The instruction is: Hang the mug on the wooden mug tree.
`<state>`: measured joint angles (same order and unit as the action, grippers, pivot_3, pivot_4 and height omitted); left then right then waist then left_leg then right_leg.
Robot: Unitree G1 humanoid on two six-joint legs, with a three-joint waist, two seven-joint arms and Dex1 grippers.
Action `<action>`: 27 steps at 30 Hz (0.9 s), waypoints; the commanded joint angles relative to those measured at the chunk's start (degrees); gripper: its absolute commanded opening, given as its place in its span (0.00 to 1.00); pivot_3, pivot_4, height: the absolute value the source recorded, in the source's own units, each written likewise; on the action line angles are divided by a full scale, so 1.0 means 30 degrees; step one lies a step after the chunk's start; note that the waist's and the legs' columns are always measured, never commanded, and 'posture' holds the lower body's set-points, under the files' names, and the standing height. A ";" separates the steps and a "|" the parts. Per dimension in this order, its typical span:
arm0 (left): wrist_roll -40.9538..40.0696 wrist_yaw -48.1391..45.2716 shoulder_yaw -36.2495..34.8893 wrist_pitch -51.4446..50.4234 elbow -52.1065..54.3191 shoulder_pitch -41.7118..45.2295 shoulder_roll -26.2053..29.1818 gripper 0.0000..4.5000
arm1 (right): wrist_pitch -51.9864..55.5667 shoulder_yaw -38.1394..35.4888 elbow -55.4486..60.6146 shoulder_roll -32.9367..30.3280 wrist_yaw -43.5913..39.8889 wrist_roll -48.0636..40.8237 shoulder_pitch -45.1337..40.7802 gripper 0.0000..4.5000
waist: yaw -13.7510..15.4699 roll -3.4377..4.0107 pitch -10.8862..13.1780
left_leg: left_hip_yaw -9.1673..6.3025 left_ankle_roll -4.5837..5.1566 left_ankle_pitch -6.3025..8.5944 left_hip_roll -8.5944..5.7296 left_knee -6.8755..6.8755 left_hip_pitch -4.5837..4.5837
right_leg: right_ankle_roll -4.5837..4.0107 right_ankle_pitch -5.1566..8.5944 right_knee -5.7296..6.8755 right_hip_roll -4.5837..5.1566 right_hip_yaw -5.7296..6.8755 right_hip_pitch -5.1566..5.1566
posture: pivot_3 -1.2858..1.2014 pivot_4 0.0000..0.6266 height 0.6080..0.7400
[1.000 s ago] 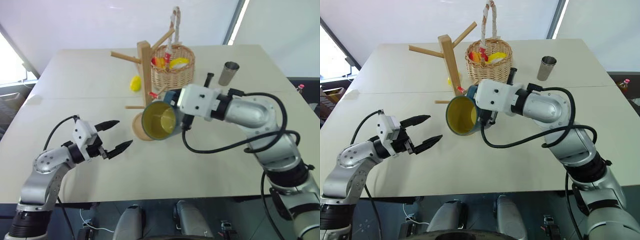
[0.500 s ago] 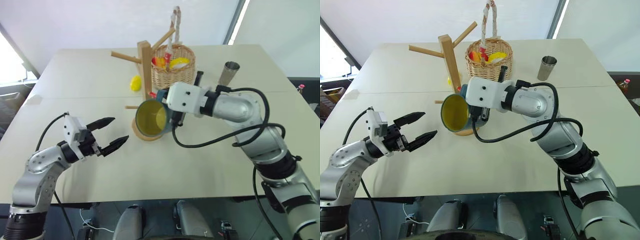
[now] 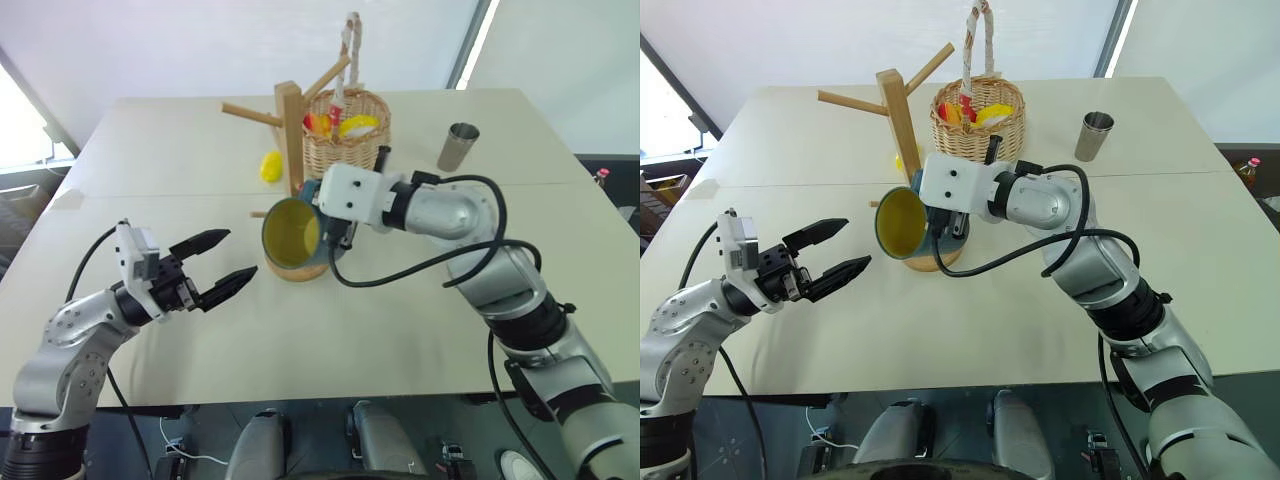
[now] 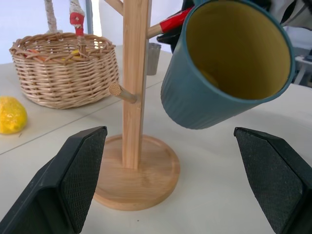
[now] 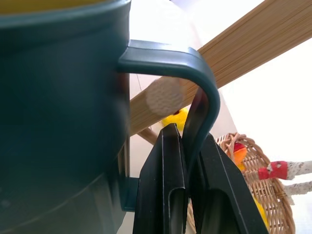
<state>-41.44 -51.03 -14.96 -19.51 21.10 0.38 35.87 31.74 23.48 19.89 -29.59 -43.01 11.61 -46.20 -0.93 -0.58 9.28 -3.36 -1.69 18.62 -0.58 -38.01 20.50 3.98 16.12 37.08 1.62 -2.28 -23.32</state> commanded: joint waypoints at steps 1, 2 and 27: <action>0.0003 -0.0023 -0.0394 0.0371 0.0302 0.0176 0.0014 1.00 | -0.0361 -0.0358 0.0002 0.0410 0.0385 0.0316 -0.0738 0.01 | -0.0001 0.0000 0.0000 | 0.0000 0.0000 0.0000 0.0000 0.0000 0.0000 | 0.0000 0.0000 0.0000 0.0000 0.0000 -0.0001 | 0.52 0.24 1.00; 0.0059 -0.0032 -0.0343 0.0423 0.0261 0.0183 -0.0021 1.00 | -0.0405 -0.0369 -0.0087 0.0489 0.0377 0.0351 -0.0774 0.01 | -0.0001 0.0000 0.0000 | 0.0001 0.0000 0.0000 0.0000 0.0000 0.0000 | -0.0001 0.0000 0.0000 0.0000 0.0000 -0.0002 | 0.52 0.24 1.00; 0.2892 0.4519 -0.1303 0.1413 -0.3754 0.0048 -0.2329 1.00 | -0.0321 -1.1670 0.1527 -0.0261 -0.0680 -0.8259 0.9812 0.65 | 0.0042 -0.0020 -0.0001 | -0.0002 0.0008 0.0005 0.0003 0.0032 -0.0011 | 0.0002 -0.0001 -0.0036 0.0004 -0.0001 0.0032 | 0.52 0.24 1.00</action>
<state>-34.15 -39.41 -17.02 -17.36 10.12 0.19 29.12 33.08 -9.22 24.88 -31.67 -47.08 -11.27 -17.04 -0.80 -0.64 9.28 -3.35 -1.67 18.63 -0.57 -37.92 20.46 3.99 16.12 37.00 1.63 -2.29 -23.24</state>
